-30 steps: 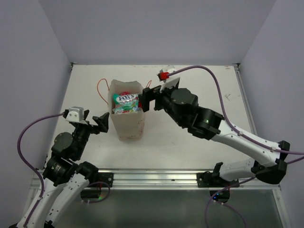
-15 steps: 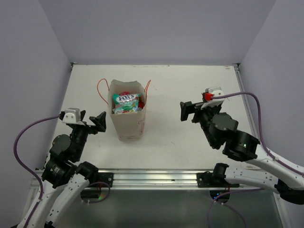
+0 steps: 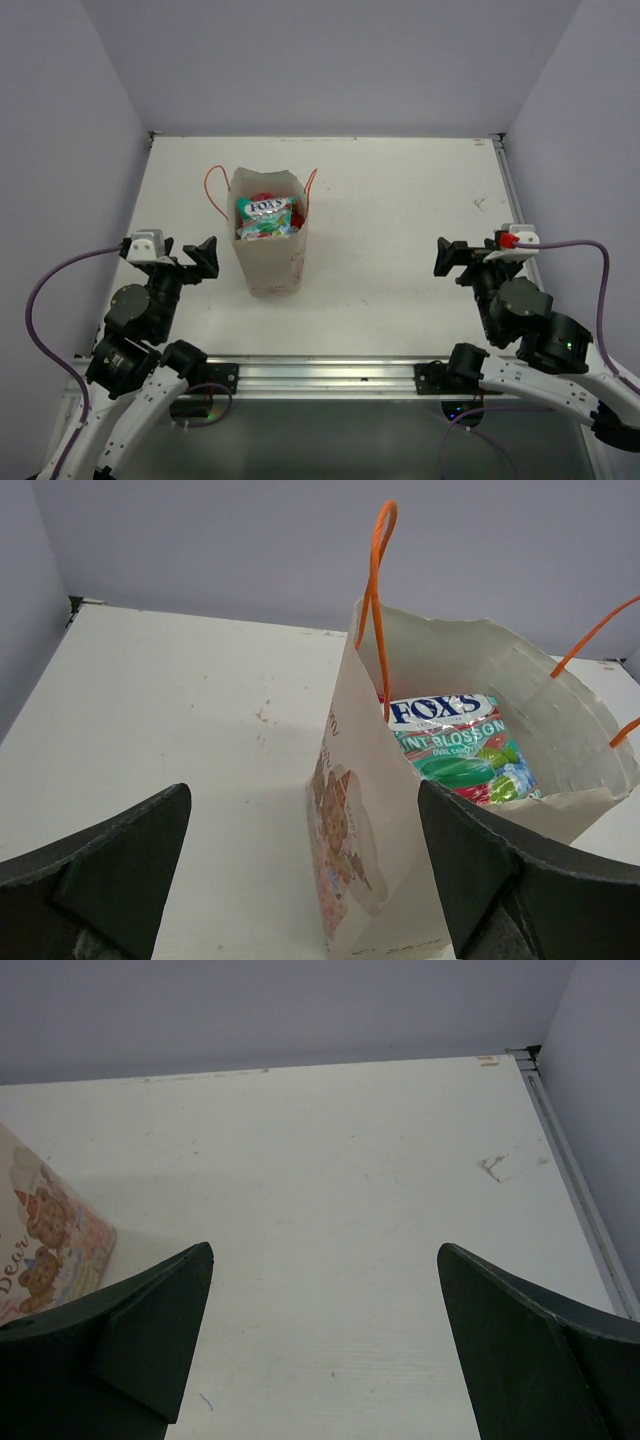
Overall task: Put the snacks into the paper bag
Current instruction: Reset both arms
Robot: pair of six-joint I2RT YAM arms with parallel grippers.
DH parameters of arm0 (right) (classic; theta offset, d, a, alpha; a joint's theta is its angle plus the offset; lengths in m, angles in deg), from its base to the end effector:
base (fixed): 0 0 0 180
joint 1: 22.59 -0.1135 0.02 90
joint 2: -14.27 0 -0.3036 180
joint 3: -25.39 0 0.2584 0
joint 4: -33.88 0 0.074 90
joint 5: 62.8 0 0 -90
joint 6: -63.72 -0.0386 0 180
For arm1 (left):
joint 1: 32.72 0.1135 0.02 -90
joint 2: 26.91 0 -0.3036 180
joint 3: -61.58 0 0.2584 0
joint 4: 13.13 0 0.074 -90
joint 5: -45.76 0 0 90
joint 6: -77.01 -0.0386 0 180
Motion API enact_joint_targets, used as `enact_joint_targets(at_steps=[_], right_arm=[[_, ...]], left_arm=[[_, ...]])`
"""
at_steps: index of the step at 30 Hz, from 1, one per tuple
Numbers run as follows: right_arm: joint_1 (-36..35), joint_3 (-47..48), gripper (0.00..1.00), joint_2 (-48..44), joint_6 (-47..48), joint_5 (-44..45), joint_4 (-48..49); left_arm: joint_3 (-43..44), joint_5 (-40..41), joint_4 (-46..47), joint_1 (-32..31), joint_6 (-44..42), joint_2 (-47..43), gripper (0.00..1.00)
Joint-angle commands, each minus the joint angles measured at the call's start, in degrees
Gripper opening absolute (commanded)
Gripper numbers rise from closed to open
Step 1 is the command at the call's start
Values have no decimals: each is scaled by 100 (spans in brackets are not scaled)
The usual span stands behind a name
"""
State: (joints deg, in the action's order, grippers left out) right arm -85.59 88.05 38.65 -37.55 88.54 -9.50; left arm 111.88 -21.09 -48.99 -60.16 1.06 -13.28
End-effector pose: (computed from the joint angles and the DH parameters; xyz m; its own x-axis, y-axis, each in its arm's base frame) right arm 0.0476 0.0189 0.3907 -0.0455 0.1171 -0.9921 -0.0221 0.9927 0.1182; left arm 0.0440 -0.0057 0.3409 -0.0060 -0.2484 -0.9686 0.0756 0.9658 -0.2481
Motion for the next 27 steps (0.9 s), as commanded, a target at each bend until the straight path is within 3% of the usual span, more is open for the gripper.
enact_joint_targets(at_steps=[1,7,20,27], right_arm=[[-10,244,98,-135,-464,264,-765],[-10,298,99,-320,-456,211,-1320],[-10,-116,99,-1031,-289,-87,-995],[-10,-107,99,-918,-262,-26,-1003]], left_arm=[[214,215,-182,11,239,-106,100],[214,461,-270,11,301,-176,100],[144,813,-200,11,204,-422,100],[126,875,-182,20,195,-510,100]])
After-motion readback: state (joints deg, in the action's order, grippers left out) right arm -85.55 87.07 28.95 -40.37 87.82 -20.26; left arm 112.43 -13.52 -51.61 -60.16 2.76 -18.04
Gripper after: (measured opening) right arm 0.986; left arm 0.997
